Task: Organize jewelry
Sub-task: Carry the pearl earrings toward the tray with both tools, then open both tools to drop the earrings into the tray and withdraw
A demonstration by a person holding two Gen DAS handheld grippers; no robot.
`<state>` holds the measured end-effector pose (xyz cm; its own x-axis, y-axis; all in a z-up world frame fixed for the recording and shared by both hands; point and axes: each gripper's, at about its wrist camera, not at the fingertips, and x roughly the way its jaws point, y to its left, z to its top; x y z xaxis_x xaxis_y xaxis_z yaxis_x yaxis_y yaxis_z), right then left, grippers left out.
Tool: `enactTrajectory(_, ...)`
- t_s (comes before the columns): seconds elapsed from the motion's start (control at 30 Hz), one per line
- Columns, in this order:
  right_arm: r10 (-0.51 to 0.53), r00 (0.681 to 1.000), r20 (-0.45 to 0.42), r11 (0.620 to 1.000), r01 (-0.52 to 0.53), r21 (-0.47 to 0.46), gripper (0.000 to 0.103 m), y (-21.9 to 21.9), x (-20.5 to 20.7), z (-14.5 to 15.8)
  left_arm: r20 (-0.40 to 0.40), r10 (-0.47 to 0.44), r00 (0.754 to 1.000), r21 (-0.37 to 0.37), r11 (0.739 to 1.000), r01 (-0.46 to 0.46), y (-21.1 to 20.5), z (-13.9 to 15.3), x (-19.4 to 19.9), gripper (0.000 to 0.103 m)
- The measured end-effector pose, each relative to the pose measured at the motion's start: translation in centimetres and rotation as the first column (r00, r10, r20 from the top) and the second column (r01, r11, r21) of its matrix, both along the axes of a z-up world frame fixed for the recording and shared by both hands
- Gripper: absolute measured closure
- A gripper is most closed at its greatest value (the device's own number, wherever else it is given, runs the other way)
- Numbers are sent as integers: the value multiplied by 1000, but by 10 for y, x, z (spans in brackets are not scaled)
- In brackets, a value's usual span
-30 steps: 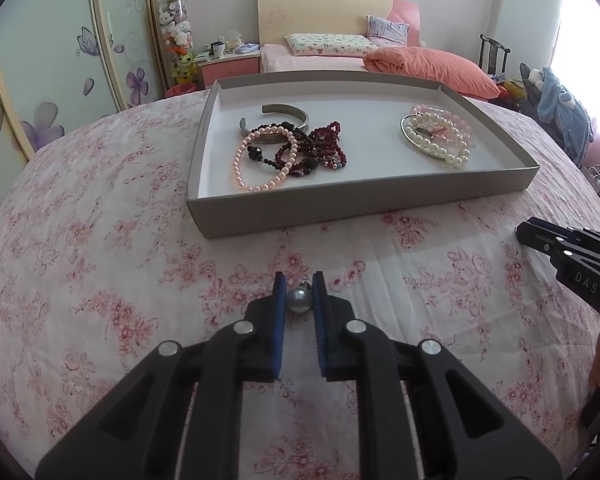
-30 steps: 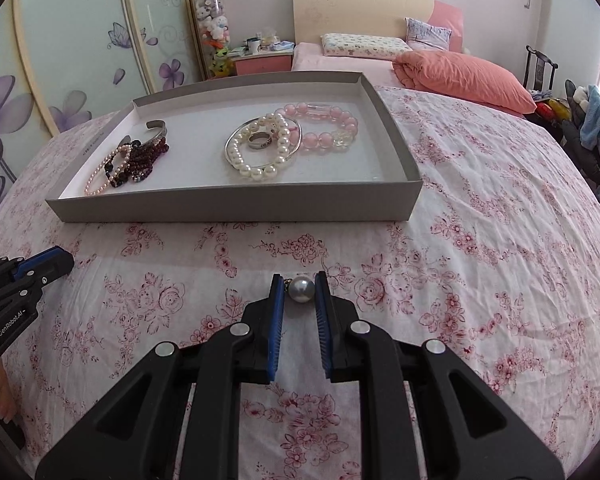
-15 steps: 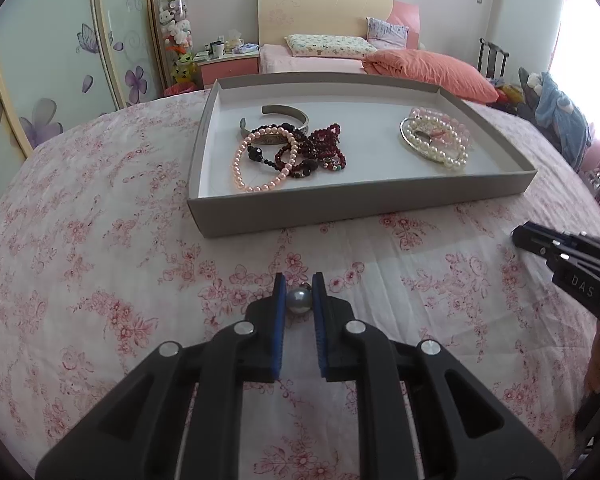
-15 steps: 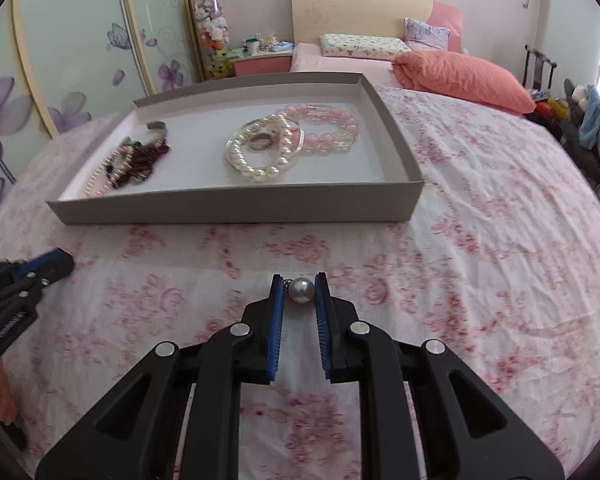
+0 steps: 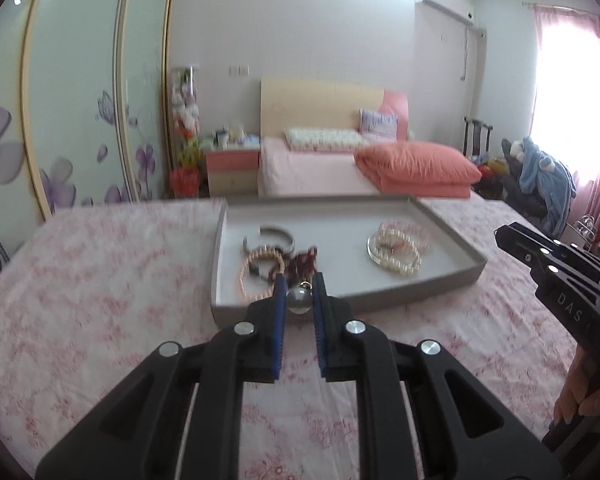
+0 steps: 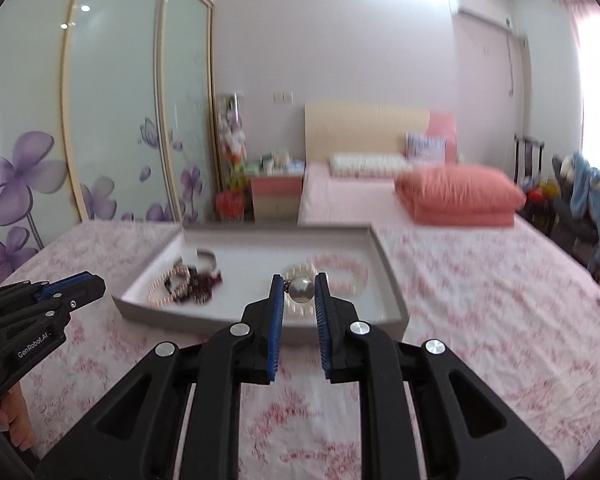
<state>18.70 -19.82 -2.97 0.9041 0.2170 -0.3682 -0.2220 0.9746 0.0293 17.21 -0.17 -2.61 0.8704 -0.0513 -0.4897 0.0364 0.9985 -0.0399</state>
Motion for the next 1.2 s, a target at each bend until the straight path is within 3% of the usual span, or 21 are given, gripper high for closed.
enactTrajectory(0.1, -3, 998, 65, 1000, 3, -1, 86, 1, -3, 9, 27, 6, 1000, -7, 1000, -6, 0, 6, 2, 89)
enactTrajectory(0.3, -5, 995, 104, 1000, 4, 14, 86, -2, 3, 18, 56, 11, 998, -6, 1000, -11, -3, 13, 6, 89)
enactTrajectory(0.73, 5, 996, 84, 1000, -7, 27, 86, 12, 41, 17, 47, 17, 999, 2, 1000, -17, -9, 6, 49, 89)
enactTrajectory(0.9, 11, 999, 35, 1000, -12, 29, 86, 18, 66, 10, 10, 12, 1000, 1, 1000, -12, -10, -4, 74, 89)
enactTrajectory(1.2, 49, 988, -146, 997, -40, 68, 86, 25, 111, -15, -87, 0, 996, -30, 1000, -3, -8, -25, 109, 89)
